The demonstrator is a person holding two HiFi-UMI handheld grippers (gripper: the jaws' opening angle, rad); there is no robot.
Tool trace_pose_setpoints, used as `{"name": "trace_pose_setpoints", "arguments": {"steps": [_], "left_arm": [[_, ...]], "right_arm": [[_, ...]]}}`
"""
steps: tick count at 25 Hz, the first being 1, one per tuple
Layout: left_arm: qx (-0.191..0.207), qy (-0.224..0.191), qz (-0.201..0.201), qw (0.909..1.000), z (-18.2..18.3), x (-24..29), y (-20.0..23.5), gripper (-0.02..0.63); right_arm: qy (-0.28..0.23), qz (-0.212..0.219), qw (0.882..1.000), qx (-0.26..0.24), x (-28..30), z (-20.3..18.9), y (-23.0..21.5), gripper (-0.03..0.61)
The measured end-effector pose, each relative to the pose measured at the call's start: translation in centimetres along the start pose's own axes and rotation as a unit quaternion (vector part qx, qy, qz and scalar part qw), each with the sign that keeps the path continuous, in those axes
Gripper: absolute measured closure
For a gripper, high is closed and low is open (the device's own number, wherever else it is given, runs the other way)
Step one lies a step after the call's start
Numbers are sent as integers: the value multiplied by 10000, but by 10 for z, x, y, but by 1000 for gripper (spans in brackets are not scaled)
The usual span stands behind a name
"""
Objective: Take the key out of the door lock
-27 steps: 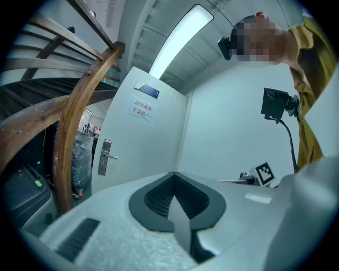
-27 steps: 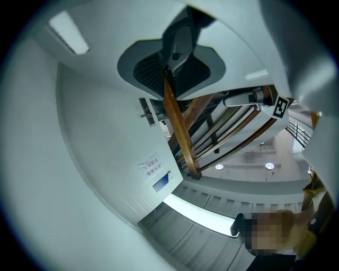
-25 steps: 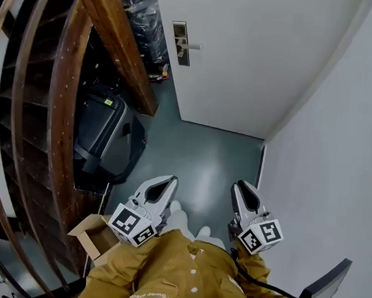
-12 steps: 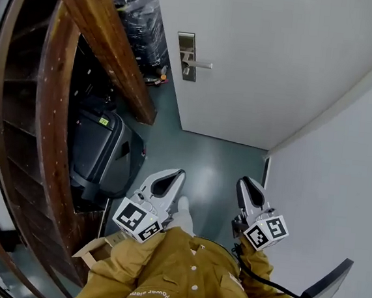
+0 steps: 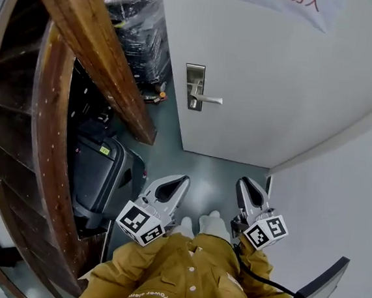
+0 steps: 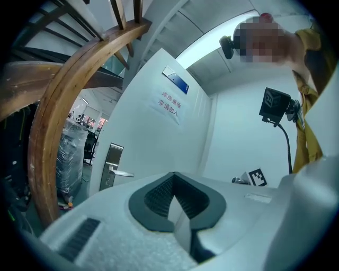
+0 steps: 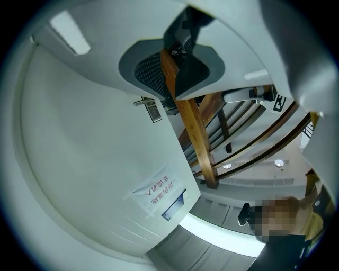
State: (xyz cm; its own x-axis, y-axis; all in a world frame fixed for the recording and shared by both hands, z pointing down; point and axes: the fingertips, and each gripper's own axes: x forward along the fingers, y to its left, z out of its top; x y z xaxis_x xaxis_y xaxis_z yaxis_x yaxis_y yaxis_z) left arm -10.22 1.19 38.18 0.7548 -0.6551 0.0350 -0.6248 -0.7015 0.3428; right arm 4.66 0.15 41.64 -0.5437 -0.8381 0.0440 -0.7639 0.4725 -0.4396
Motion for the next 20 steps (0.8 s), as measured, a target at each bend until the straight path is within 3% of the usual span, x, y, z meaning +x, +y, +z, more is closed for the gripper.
{"name": "trace_pose_setpoints", "arguments": {"steps": [11, 20], "left_arm": [[-9, 6, 345, 9994, 25, 95, 88, 615], [603, -151, 521, 9967, 99, 189, 169, 615]], "right_arm": [[284, 249, 9992, 157, 96, 26, -85, 515], [428, 765, 9959, 244, 150, 36, -139, 516]]}}
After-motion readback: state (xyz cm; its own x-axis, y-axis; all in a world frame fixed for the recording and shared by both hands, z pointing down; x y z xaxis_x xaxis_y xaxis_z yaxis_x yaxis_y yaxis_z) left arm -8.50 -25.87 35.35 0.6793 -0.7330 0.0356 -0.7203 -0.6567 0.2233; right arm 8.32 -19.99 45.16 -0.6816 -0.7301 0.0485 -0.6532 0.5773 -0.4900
